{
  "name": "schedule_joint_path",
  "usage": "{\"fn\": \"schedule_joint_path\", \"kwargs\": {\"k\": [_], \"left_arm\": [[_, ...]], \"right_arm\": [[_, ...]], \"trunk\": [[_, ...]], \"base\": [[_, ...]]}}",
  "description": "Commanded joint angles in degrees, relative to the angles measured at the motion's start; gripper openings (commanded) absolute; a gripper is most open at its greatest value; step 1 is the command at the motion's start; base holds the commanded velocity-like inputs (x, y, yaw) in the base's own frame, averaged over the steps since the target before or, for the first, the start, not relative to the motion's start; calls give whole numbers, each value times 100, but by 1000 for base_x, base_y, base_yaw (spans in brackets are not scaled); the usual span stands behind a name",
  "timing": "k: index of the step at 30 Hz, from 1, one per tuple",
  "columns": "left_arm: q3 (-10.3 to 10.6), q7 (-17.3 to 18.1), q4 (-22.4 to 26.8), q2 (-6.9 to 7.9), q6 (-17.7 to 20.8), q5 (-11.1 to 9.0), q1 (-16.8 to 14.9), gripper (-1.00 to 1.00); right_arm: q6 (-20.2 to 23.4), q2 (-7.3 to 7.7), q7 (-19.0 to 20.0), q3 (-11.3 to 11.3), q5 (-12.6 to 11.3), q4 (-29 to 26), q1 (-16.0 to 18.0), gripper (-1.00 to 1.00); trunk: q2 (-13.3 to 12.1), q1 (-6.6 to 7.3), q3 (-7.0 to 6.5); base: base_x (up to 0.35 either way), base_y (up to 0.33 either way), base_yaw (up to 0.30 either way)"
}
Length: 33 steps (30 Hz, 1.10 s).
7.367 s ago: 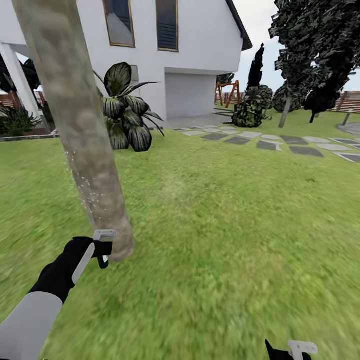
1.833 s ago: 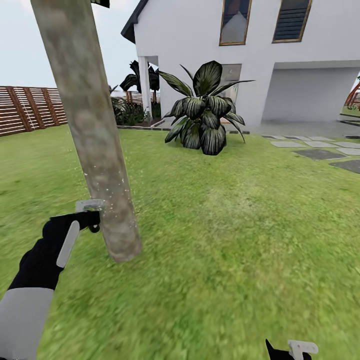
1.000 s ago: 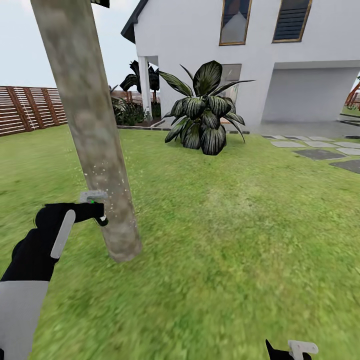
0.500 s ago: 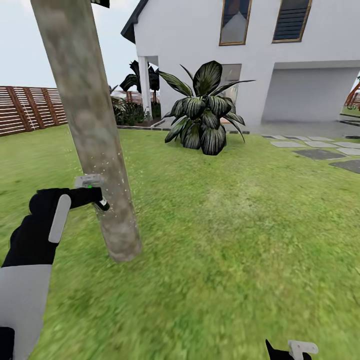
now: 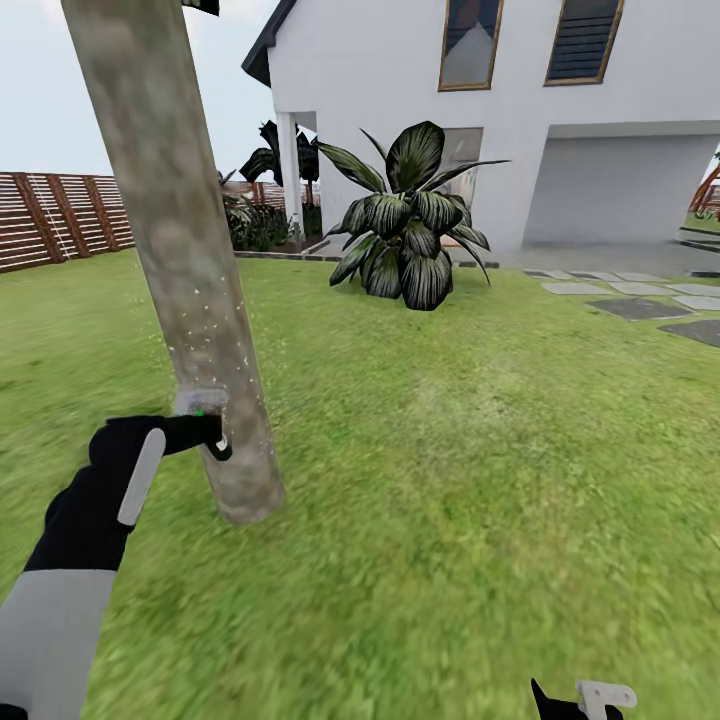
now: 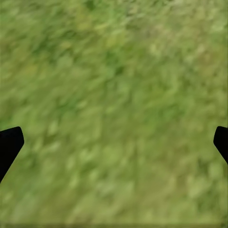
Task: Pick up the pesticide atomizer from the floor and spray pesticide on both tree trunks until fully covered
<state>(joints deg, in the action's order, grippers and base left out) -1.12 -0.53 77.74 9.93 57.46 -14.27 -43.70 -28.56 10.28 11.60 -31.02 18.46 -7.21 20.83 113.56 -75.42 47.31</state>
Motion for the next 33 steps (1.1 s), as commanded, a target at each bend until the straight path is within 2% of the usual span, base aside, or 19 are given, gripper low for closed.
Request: {"fn": "schedule_joint_path", "kwargs": {"k": [1,2,5,7,11,14,15,17,19,21,23,25,28,33], "left_arm": [[5,1,-2,-6,-4,-6,98,-100],[29,1,-4,-12,-6,-3,146,-100],[419,-6,-9,-19,-10,2,341,-100],[534,-8,-68,-18,-17,3,413,-100],[571,-32,-252,-26,-289,18,515,-100],[538,-73,-271,-13,-377,53,798,-100],[527,-86,-274,-7,-527,98,936,-100],[513,-144,-312,15,-1253,259,1499,-100],[507,-143,-319,63,-1969,314,2042,-100],[498,-141,-321,88,-2240,348,2310,-100],[498,-128,-321,101,-2337,359,2519,-100],[498,-113,-345,104,-2564,363,2688,-100],[498,-101,-581,105,-2979,363,2737,-100],[498,-92,-950,112,-3158,365,2752,-100]], "right_arm": [[0,0,0,0,0,0,0,100],[0,0,0,0,0,0,0,100],[0,0,0,0,0,0,0,100],[0,0,0,0,0,0,0,100],[0,0,0,0,0,0,0,100],[0,0,0,0,0,0,0,100],[0,0,0,0,0,0,0,100],[0,0,0,0,0,0,0,100],[0,0,0,0,0,0,0,100],[0,0,0,0,0,0,0,100],[0,0,0,0,0,0,0,100],[0,0,0,0,0,0,0,100],[0,0,0,0,0,0,0,100],[0,0,0,0,0,0,0,100]], "trunk": [[0,0,-1],[0,0,-1],[0,0,-1],[0,0,-1],[0,0,-1],[0,0,-1],[0,0,-1],[0,0,-1],[0,0,-1],[0,0,-1],[0,0,-1],[0,0,-1],[0,0,-1],[0,0,-13]], "base": [[0,0,0],[0,0,0],[0,0,0],[0,0,0],[0,0,0],[0,0,0],[0,0,0],[0,0,0],[0,0,0],[-42,0,0],[-233,0,0],[-311,0,0],[-332,0,-17],[-337,16,-230]]}}
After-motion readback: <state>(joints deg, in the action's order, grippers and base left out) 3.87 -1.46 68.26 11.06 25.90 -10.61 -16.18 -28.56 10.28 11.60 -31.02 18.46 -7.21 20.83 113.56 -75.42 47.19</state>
